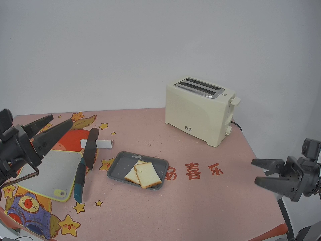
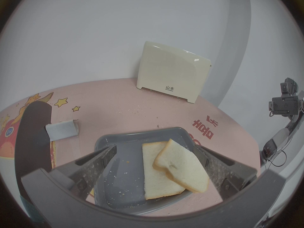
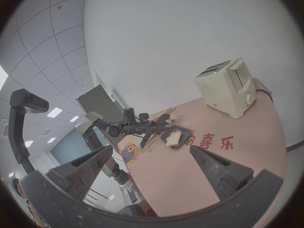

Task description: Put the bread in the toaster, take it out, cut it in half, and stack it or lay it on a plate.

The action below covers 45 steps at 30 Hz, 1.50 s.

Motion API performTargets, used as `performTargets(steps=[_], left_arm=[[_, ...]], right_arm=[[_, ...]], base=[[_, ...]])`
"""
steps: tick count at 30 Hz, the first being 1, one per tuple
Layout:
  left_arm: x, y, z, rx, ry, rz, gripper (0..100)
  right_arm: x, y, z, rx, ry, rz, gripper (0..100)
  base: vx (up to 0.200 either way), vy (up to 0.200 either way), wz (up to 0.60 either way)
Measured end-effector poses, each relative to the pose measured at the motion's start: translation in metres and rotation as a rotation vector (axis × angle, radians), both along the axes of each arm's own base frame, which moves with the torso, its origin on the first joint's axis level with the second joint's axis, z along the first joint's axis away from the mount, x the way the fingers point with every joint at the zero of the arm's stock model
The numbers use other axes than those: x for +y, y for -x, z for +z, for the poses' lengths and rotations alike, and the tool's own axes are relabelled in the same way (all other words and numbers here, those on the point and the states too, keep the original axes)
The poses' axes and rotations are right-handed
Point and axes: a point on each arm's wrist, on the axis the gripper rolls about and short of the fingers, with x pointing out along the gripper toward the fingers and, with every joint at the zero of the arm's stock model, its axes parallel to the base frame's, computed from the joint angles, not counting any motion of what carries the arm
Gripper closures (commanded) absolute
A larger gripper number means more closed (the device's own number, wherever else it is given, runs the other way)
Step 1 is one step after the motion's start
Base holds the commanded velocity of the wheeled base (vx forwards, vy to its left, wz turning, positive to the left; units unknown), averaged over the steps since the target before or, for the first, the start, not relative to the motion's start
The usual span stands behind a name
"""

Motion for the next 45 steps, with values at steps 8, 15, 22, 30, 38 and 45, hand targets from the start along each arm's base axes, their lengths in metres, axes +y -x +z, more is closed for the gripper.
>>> performTargets(steps=[8,15,22,30,38,45], left_arm=[[0.018,0.026,0.016,-0.116,0.054,0.086,0],[0.031,0.041,0.019,-0.173,0.082,0.219,0],[0.039,0.055,0.001,-0.192,0.037,0.277,0],[0.046,0.082,-0.024,-0.237,-0.005,0.269,0],[0.053,0.106,-0.049,-0.199,-0.029,0.275,0],[0.057,0.122,-0.061,-0.216,-0.022,0.271,0]], right_arm=[[-0.028,-0.001,0.008,-0.141,0.044,-0.181,0],[-0.046,0.005,0.004,-0.162,0.058,-0.313,0],[-0.066,0.010,0.002,-0.256,0.153,-0.471,0],[-0.071,0.026,-0.010,-0.320,0.238,-0.511,0],[-0.070,0.046,-0.026,-0.326,0.247,-0.515,0],[-0.069,0.062,-0.036,-0.338,0.246,-0.514,0]], base=[[0.000,0.000,0.00],[0.000,0.000,0.00],[0.000,0.000,0.00],[0.000,0.000,0.00],[0.000,0.000,0.00],[0.000,0.000,0.00]])
